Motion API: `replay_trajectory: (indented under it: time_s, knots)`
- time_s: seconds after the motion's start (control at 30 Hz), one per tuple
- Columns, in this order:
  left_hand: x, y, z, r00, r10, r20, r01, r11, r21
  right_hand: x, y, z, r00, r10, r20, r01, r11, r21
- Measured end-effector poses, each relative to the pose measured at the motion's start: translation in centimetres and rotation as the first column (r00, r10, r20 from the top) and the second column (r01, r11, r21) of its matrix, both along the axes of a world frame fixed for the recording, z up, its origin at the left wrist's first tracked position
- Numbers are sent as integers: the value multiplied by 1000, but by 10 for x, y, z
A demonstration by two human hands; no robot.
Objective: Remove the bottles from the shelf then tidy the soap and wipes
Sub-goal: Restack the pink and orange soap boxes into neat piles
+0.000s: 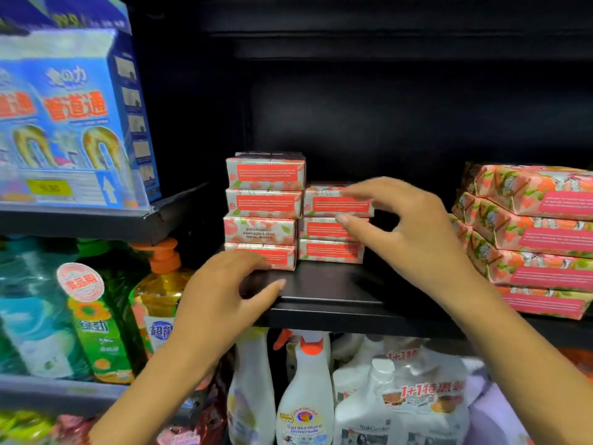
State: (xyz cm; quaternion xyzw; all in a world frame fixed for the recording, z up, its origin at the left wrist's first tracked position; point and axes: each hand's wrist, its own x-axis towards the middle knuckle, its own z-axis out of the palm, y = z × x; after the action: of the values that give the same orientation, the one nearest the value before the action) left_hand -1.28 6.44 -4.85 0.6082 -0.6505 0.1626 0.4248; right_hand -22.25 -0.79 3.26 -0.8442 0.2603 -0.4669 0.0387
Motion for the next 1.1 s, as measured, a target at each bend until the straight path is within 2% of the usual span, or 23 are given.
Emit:
replay_trajectory:
  time_s: [0.1, 0.3, 0.43, 0.57, 0.73, 0.83, 0.9, 0.97, 1.03, 1.1]
  knots:
    - [8, 8, -6, 995, 85, 51, -87, 995, 40, 33, -10, 29, 997, -35, -76, 29, 996, -79]
    - [8, 10, -9, 997, 74, 35, -74, 997, 18, 86, -35, 42, 899, -121, -420, 134, 991, 1]
    - [9, 10, -9, 998, 53, 47, -53, 999, 12, 95, -39, 39, 911, -174, -374, 169, 985, -47]
    - [9, 9, -9, 997, 53, 54, -53, 999, -6, 96, -35, 47, 946, -78, -315, 112, 989, 93]
    - [11, 8, -12, 998, 45, 49, -45, 999, -1, 106, -34, 52, 912, -111, -395, 180, 973, 142]
    - [12, 7, -15, 1000, -13, -8, 13, 995, -96, 102, -30, 49, 940, -88, -328, 133, 984, 118]
    - [12, 7, -11, 995, -68, -72, 50, 972, -229, 90, -22, 46, 976, -59, -210, 81, 992, 97]
    - [11, 6, 2, 994, -74, -75, 45, 939, -340, 70, -15, 42, 998, -27, -65, 33, 995, 90]
    - [13, -1, 21, 997, -52, -57, 28, 929, -369, 46, -9, 35, 999, -28, 39, 24, 996, 89]
    - [16, -15, 41, 1000, -4, -20, -2, 951, -309, 22, -2, 26, 993, -33, 115, 21, 995, 101]
